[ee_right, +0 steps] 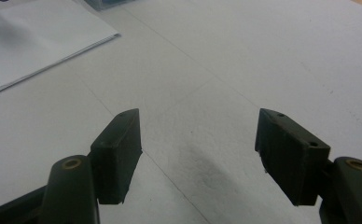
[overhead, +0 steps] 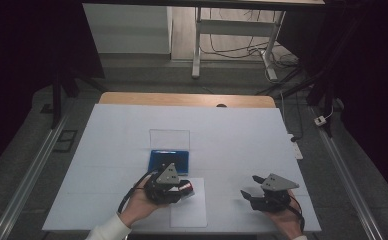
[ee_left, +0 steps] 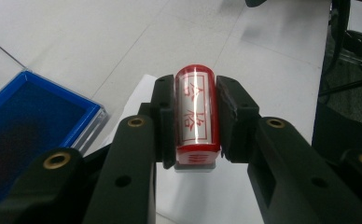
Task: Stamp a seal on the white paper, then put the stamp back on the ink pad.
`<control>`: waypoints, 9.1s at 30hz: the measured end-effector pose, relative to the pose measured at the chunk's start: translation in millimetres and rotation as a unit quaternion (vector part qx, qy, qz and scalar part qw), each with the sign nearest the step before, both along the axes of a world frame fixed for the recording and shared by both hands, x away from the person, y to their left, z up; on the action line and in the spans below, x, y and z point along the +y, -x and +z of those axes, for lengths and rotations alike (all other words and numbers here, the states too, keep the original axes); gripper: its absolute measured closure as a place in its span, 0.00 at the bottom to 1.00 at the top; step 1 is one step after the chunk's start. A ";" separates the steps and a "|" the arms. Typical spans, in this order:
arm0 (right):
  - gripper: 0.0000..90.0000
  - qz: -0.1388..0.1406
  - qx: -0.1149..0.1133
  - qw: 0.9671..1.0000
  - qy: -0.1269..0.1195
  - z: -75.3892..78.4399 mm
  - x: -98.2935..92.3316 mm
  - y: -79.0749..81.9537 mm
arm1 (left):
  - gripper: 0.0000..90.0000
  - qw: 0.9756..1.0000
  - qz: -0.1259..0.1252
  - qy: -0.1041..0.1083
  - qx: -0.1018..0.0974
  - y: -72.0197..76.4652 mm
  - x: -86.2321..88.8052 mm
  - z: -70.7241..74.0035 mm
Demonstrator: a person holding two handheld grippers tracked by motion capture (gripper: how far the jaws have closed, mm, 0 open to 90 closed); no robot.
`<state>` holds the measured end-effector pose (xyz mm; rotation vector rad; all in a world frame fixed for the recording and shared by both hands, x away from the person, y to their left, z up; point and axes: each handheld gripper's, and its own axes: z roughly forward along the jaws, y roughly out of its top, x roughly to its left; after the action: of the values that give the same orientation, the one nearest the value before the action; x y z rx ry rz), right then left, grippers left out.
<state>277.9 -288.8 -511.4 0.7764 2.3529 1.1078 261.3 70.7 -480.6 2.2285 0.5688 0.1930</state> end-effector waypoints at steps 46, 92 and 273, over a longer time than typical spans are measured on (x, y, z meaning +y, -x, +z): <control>0.35 0.001 0.005 1.000 0.006 -3.1 0.3 -1.0 | 0.78 0.999 0.006 -0.047 -0.003 -2.5 -13.1 -25.4; 0.35 0.003 0.004 1.000 0.016 -3.3 3.3 -0.3 | 0.79 0.998 0.007 -0.068 0.008 -3.7 -17.5 -27.1; 0.35 -0.010 0.000 1.000 0.012 -2.6 -8.8 1.2 | 0.42 0.983 0.179 0.040 0.018 9.9 110.1 -8.4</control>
<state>276.6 -297.6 -514.0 0.7880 2.3491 1.0686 251.4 180.8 -488.9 2.0422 0.9789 0.3069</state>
